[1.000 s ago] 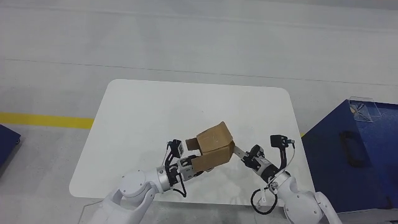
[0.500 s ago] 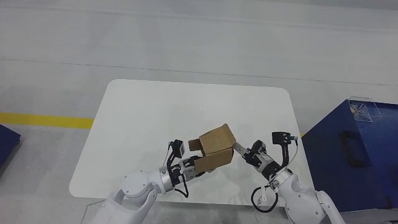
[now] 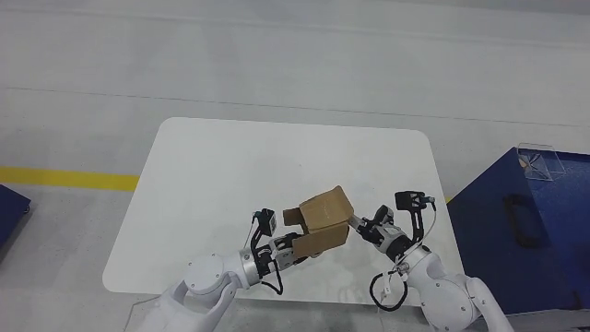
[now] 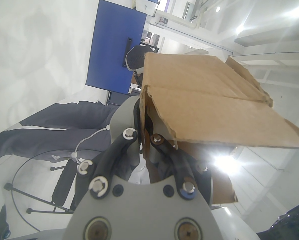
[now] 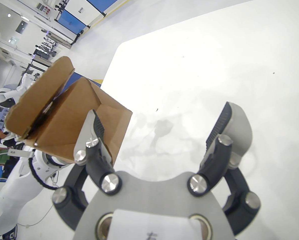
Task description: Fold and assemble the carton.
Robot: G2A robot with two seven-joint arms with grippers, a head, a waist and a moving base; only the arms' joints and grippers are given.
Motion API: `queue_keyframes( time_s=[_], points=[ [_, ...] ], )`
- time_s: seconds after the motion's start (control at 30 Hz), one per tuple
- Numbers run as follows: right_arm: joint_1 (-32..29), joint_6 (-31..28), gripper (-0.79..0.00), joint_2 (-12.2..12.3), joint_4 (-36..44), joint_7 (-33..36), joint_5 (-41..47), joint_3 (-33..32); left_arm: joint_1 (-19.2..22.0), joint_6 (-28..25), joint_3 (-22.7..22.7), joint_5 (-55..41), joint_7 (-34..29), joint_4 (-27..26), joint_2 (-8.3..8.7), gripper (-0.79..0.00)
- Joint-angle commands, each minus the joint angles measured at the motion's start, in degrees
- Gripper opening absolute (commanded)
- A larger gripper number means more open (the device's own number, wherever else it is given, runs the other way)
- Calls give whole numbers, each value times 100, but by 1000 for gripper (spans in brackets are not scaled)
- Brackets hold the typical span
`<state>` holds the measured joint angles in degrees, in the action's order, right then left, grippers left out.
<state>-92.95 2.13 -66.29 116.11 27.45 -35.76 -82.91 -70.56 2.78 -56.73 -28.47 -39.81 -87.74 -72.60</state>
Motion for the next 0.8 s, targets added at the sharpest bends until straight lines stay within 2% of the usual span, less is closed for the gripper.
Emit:
queue_keyframes(
  time_s=[0.0,0.37,0.53,0.67,0.77],
  points=[
    [-9,3,0,0,7,3,-21,12,-10,10,9,11,11,-16,-1,-785],
    [-20,55,0,-8,-13,-57,-184,124,-97,1,-6,54,-8,-123,11,-785],
    [-54,28,0,-25,30,-230,84,92,-122,5,-4,49,-17,-150,12,-785],
    [-132,138,0,-38,44,-328,598,-115,-141,5,-45,-2,-88,-160,22,-785],
    [-168,148,0,-29,-37,-322,665,-268,-153,10,-77,-32,-127,-156,29,-785]
  ],
)
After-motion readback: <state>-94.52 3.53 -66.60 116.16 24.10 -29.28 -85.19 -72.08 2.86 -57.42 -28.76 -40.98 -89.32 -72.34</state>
